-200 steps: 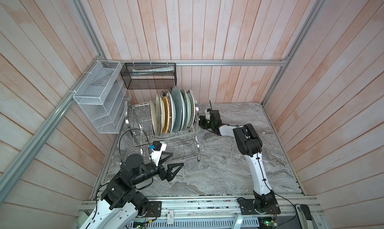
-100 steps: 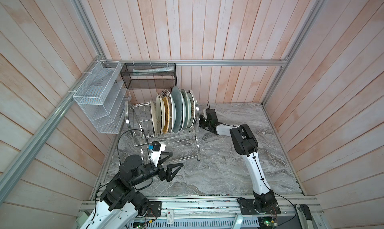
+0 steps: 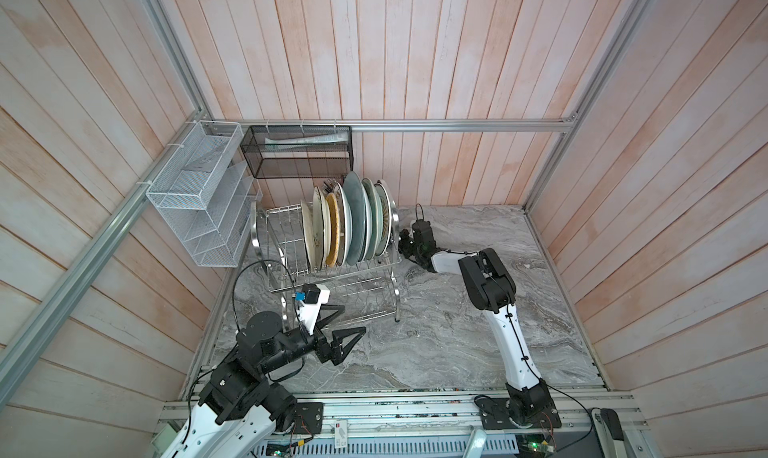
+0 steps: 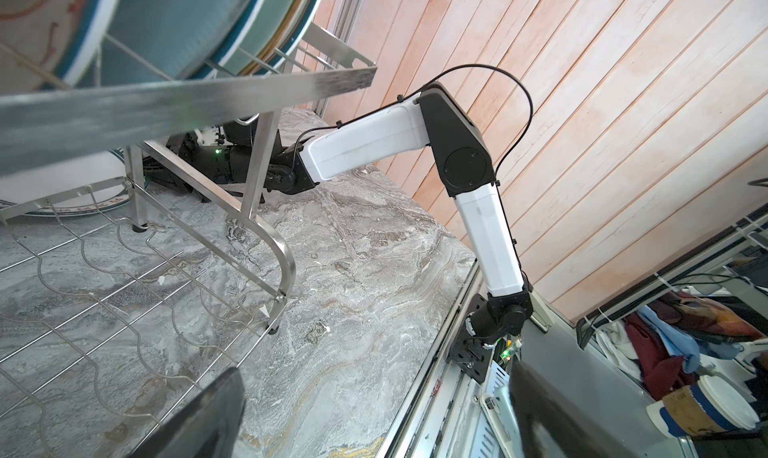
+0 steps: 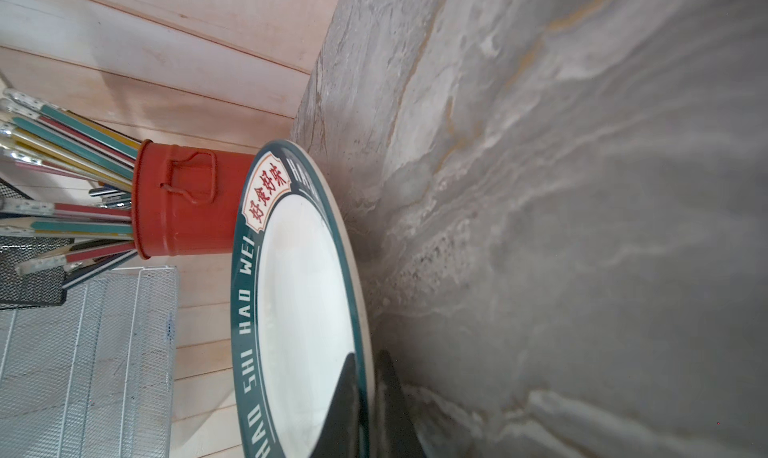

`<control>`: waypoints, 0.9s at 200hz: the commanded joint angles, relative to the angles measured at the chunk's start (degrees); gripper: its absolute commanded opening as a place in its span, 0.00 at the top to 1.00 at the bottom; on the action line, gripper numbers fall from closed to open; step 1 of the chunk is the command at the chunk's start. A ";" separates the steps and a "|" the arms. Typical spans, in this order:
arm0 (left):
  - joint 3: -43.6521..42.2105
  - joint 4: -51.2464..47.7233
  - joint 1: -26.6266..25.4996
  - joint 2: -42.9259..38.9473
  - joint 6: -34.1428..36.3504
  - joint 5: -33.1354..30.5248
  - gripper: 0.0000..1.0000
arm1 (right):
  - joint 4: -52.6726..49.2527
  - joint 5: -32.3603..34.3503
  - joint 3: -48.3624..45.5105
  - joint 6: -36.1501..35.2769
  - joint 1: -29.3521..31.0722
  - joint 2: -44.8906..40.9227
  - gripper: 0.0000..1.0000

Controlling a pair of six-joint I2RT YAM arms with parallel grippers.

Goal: Load the plates into the dish rack
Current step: 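Grasp the rim of the green-rimmed white plate with the right gripper, then drag the green-rimmed plate toward the robot while the left gripper reaches toward it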

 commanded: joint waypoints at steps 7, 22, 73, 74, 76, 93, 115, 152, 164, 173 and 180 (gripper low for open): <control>-0.82 1.04 0.22 -0.88 0.81 0.28 0.00 | 0.18 4.04 -4.25 1.80 -1.05 -3.56 1.00; -0.89 1.07 0.25 -1.14 0.70 0.04 0.00 | -1.12 6.21 -6.34 1.06 -1.87 -6.14 1.00; -1.37 1.56 0.24 -2.58 0.81 -1.28 0.00 | -5.78 12.86 -20.09 -2.46 -7.50 -20.57 1.00; -1.44 1.64 0.21 -2.59 0.80 -1.30 0.00 | -5.92 13.02 -20.31 -2.57 -7.63 -20.92 1.00; -1.49 1.74 0.19 -2.67 0.92 -1.32 0.00 | -6.62 13.39 -20.81 -2.83 -7.77 -21.60 1.00; -1.91 2.40 0.21 -3.73 1.08 -1.48 0.00 | -10.84 14.79 -25.79 -4.31 -9.94 -27.90 1.00; -2.81 4.00 0.20 -5.12 1.57 -0.50 0.00 | -10.33 14.33 -36.36 -5.08 -12.75 -38.04 1.00; -3.38 8.57 0.12 -5.07 1.87 2.58 0.01 | -22.46 15.84 -46.28 -8.36 -15.67 -55.65 1.00; -4.03 12.61 0.03 -4.56 1.16 3.53 0.01 | -26.70 17.43 -48.18 -9.92 -15.95 -61.65 1.00; -4.10 15.63 -0.20 -3.16 1.01 4.96 0.01 | -29.50 17.45 -49.26 -11.23 -16.69 -65.91 1.00; -3.62 17.34 -0.76 -1.47 1.09 5.11 0.02 | -31.03 17.17 -49.91 -12.11 -17.36 -68.57 1.00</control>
